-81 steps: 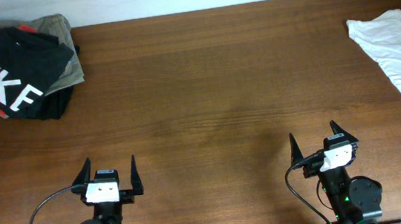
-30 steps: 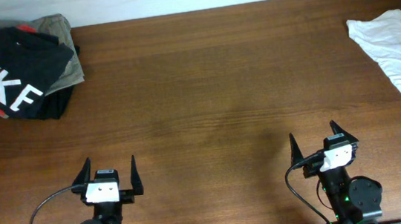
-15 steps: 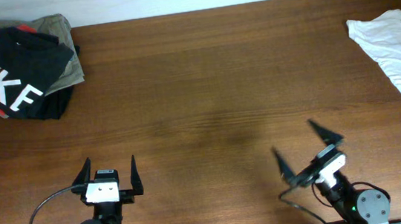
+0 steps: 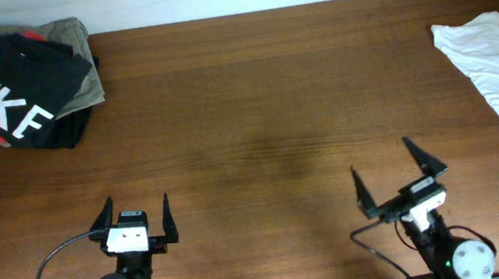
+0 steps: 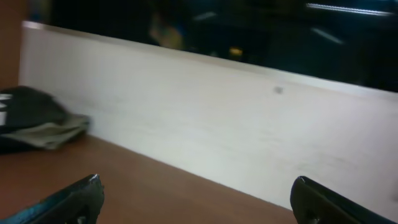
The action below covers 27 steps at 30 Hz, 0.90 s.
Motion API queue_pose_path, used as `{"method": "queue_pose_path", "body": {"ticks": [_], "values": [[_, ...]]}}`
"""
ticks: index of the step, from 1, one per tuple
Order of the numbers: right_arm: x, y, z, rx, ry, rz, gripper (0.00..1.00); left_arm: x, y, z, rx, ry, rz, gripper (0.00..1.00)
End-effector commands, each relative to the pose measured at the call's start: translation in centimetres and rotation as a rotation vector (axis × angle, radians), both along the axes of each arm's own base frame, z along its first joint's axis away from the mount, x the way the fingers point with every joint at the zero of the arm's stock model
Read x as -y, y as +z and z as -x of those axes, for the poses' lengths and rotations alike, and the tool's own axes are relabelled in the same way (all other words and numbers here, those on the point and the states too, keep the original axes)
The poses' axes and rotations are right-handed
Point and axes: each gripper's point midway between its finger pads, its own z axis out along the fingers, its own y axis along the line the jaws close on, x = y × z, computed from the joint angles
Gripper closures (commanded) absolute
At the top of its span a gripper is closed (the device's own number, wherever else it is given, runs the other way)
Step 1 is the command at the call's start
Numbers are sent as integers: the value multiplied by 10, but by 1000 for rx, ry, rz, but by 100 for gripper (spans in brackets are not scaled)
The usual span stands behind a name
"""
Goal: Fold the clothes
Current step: 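Reach the right gripper to the white T-shirt at the right edge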
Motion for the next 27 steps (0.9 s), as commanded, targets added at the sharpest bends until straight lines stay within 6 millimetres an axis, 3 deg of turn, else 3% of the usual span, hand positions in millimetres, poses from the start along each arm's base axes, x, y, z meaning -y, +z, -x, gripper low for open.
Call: {"method": "queue_pose_path", "body": {"ticks": [1, 3, 5, 7, 8, 9, 12, 16, 18, 20, 23, 25, 27], "values": [[35, 50, -19, 11, -216, -17, 1, 1, -2, 0, -3, -9, -12, 1], [49, 67, -46, -62, -316, 44, 1, 1, -2, 0, -3, -9, -12, 1], [73, 83, -84, -211, -451, 76, 1, 1, -2, 0, -3, -9, -12, 1], [95, 90, -114, -343, -524, 96, 1, 1, -2, 0, -3, -9, -12, 1], [112, 92, -133, -432, -556, 106, 1, 1, -2, 0, -3, -9, -12, 1], [120, 92, -140, -471, -571, 108, 1, 1, -2, 0, -3, -9, -12, 0], [174, 84, -171, -707, -638, 95, 1, 1, -2, 0, -3, -9, -12, 1], [210, 56, -182, -917, -688, 75, 1, 1, -2, 0, -3, -9, -12, 1], [249, 45, -180, -938, -821, 69, 1, 1, -2, 0, -3, -9, -12, 1], [285, 17, -177, -1011, -879, 3, 1, 1, -2, 0, -3, -9, -12, 1], [339, -54, -166, -1281, -891, -129, 1, 1, -2, 0, -3, -9, -12, 1], [368, -81, -163, -1416, -900, -180, 1, 1, -2, 0, -3, -9, -12, 1], [396, -95, -166, -1454, -937, -257, 1, 1, -2, 0, -3, -9, -12, 1]]}}
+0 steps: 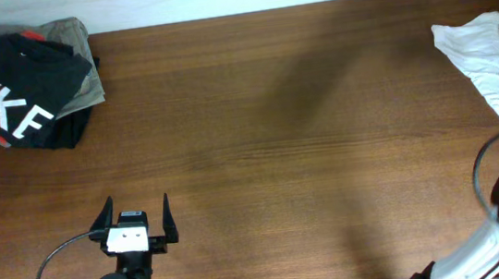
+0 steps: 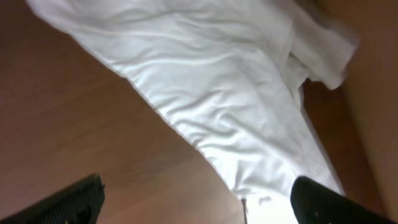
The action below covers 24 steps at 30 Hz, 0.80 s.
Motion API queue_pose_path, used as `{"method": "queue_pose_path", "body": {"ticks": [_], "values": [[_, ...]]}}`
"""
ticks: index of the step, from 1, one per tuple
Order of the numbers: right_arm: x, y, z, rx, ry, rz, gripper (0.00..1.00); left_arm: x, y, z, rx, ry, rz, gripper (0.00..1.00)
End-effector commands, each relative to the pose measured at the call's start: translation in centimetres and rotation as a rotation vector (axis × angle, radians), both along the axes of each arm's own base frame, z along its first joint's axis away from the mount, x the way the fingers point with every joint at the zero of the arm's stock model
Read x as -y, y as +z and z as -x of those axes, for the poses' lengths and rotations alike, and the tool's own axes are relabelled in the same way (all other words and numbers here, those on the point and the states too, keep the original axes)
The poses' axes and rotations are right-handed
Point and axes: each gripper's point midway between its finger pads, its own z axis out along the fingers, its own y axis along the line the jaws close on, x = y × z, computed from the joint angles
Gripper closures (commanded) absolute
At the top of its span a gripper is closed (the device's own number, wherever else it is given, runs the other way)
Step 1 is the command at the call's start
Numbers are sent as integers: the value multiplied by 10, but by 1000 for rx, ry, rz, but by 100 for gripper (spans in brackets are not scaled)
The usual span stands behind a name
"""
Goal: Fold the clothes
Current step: 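Reach the right gripper to the white T-shirt at the right edge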
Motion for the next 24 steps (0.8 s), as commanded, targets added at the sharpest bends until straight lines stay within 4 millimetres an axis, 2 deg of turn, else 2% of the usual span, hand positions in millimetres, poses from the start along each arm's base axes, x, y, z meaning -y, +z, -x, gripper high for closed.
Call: {"method": "queue_pose_path", "body": {"ticks": [1, 3, 6, 8, 11, 15, 20, 24], "values": [[43, -3, -13, 36, -102, -25, 1, 1, -2, 0, -2, -9, -11, 1], [66, -14, -15, 51, -130, -11, 1, 1, -2, 0, -2, -9, -11, 1], [110, -35, -2, 70, -204, 23, 1, 1, -2, 0, -2, -9, -11, 1], [128, -45, 1, 114, -220, 5, 1, 1, -2, 0, -2, -9, -11, 1], [136, -56, -14, 214, -189, -48, 1, 1, -2, 0, -2, -8, -12, 1], [145, -75, -30, 241, -178, -27, 1, 1, -2, 0, -2, -9, -11, 1], [144, -125, -52, 260, -223, -66, 1, 1, -2, 0, -2, -9, -12, 1], [149, -149, -54, 254, -281, -61, 1, 1, -2, 0, -2, -9, -11, 1]]}}
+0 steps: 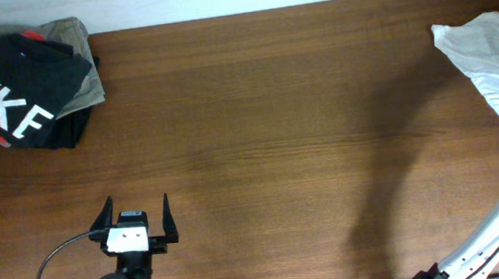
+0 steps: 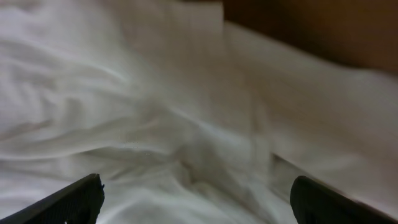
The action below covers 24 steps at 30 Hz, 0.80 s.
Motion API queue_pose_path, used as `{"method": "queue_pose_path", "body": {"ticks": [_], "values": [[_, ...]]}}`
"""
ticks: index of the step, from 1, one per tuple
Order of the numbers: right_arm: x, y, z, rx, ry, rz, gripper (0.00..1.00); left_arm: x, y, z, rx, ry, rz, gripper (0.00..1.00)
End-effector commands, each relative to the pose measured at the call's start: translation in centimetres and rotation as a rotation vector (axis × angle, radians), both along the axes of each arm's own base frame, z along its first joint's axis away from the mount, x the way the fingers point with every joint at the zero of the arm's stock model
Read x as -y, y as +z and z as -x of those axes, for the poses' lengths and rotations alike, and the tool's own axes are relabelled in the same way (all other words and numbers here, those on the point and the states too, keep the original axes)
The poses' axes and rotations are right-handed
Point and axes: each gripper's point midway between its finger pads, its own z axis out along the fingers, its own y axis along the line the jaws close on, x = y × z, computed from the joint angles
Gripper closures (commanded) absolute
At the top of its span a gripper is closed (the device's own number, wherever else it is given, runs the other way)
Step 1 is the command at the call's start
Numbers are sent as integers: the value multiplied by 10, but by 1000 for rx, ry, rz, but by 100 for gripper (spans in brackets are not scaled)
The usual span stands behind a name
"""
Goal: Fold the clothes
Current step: 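Reach the right gripper to the white T-shirt at the right edge, then grasp the white T-shirt with the right gripper and drag it leftward to center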
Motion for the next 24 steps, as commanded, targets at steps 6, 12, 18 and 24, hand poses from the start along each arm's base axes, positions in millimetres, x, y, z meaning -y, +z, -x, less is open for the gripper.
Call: {"method": "queue_pose_path", "body": {"ticks": [6, 12, 18, 24], "values": [[12, -16, -3, 26, -104, 1, 5, 1, -2, 0, -2, -9, -12, 1], [19, -4, -10, 98, -160, -14, 14, 1, -2, 0, -2, -9, -11, 1], [21, -4, -8, 96, -166, -9, 69, 1, -2, 0, -2, -9, -11, 1], [21, 20, -9, 125, -181, 0, 96, 1, -2, 0, -2, -9, -11, 1]]}}
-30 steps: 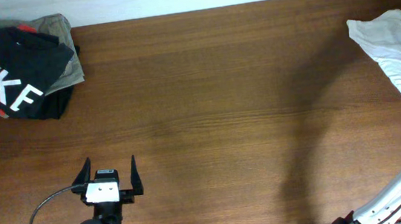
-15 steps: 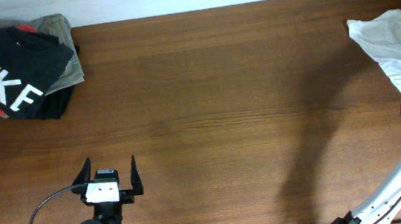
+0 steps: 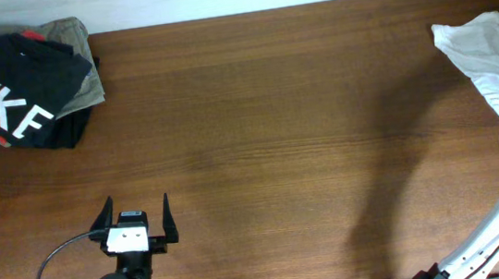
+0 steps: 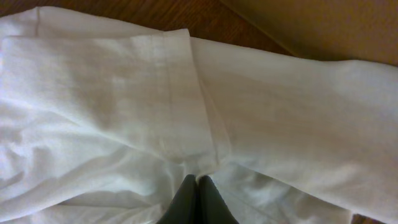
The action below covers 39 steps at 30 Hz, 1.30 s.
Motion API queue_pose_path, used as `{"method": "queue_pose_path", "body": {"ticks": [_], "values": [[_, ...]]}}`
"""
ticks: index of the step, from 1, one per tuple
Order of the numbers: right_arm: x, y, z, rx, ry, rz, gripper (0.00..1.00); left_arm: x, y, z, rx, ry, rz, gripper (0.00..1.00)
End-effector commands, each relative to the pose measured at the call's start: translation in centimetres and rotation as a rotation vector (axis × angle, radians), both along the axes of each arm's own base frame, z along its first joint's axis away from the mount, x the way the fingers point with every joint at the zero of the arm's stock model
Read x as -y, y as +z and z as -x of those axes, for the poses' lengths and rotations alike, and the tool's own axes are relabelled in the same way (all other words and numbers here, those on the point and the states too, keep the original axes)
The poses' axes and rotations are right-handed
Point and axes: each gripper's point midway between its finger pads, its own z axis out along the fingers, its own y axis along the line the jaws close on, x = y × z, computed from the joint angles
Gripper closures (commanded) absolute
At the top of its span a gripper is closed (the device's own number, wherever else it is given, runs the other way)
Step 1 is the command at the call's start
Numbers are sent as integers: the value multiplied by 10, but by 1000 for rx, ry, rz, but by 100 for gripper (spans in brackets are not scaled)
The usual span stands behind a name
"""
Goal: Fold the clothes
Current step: 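Grasp the white T-shirt with the right gripper and drag it leftward to center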
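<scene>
A crumpled white garment [image 3: 492, 63] lies at the table's far right edge, partly off frame. The right wrist view fills with that white garment [image 4: 124, 93]; my right gripper [image 4: 197, 178] is shut, its black fingertips pinched together on a fold of the cloth. In the overhead view only the right arm's lower links show at the right edge; its gripper is out of frame. My left gripper [image 3: 136, 210] rests open near the front left, nothing between its fingers.
A pile of folded clothes, a black shirt with white letters [image 3: 13, 95] on top of an olive one [image 3: 72, 47], sits at the back left corner. The brown wooden table [image 3: 259, 138] stretches between the two piles.
My right gripper was open over the white garment and is now shut on a fold of it. The left arm has not moved.
My right gripper stood open at the front right, facing the back wall. Then it was out over the white garment at the right edge, still open. It came close above the cloth, and now it is pinched on a fold.
</scene>
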Motion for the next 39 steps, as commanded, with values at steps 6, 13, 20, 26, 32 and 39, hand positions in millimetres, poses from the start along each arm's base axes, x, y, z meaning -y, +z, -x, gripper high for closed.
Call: {"method": "queue_pose_path", "body": {"ticks": [6, 13, 20, 26, 32, 39], "values": [[-69, 142, -62, 365, 236, -97, 96, 1, -1, 0, -1, -9, -11, 1], [-274, 222, -126, 396, 603, -200, 96, 1, -1, 0, -1, -9, -11, 0], [-599, 209, -129, 266, 1131, -354, 96, 1, -1, 0, -1, -9, -11, 1], [-843, 201, -12, 171, 1556, -339, 92, 1, -1, 0, -1, -9, -11, 1], [-863, 209, 8, 169, 1568, -242, 53, 1, -1, 0, -1, -9, -11, 1], [-710, 246, -38, 124, 1273, -181, 1, 1, -1, 0, -1, -9, -11, 1]]}}
